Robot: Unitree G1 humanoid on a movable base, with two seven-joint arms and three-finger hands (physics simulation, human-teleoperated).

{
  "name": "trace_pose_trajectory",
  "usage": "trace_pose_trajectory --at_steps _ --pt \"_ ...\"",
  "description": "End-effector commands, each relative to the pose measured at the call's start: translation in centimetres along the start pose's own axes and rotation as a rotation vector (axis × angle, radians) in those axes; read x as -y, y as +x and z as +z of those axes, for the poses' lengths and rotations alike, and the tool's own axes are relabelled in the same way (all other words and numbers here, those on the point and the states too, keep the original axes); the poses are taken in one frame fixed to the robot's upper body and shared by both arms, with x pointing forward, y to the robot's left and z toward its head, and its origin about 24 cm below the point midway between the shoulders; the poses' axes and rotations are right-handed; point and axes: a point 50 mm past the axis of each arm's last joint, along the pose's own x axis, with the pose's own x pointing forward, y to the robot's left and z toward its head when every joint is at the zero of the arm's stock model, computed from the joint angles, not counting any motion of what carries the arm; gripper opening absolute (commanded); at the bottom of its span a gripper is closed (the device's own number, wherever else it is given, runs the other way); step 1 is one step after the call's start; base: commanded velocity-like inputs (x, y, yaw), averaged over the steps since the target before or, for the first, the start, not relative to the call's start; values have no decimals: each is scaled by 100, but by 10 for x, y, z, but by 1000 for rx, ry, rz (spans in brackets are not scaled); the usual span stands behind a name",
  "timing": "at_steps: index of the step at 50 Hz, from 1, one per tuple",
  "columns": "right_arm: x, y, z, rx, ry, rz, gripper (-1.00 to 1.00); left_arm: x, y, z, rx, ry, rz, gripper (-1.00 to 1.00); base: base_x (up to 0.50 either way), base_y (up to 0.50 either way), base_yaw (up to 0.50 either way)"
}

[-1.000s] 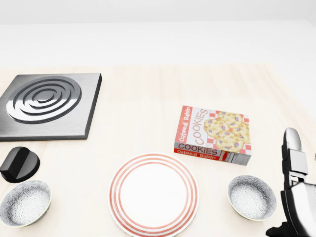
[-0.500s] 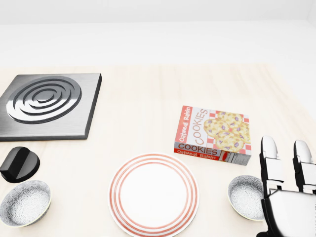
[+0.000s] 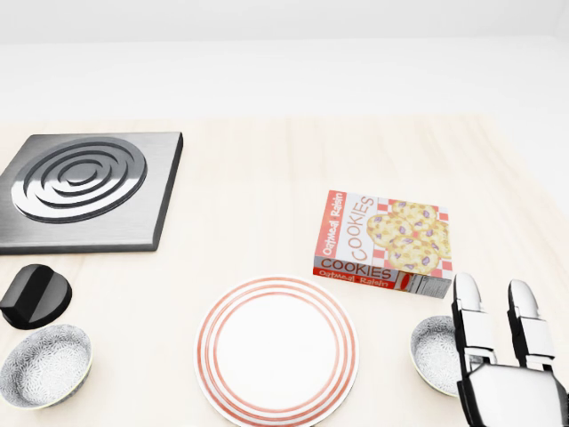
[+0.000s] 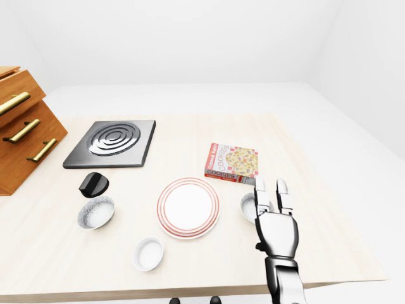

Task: Pick the akita bowl next to the plate and place it on the plate.

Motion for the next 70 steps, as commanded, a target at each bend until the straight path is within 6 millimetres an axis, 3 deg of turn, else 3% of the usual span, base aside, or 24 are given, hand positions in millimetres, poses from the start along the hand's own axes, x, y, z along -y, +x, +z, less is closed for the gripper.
trace_pose_trajectory --at_steps 1,21,70 --pt "-15 -2 -2 6 -5 34 100 0 0 0 2 0 1 100 0 0 0" --pt "-29 4 -11 -35 48 84 100 0 0 2 12 7 2 100 0 0 0" --pt "-45 16 -3 19 45 126 100 2 0 2 11 4 -4 100 0 0 0"
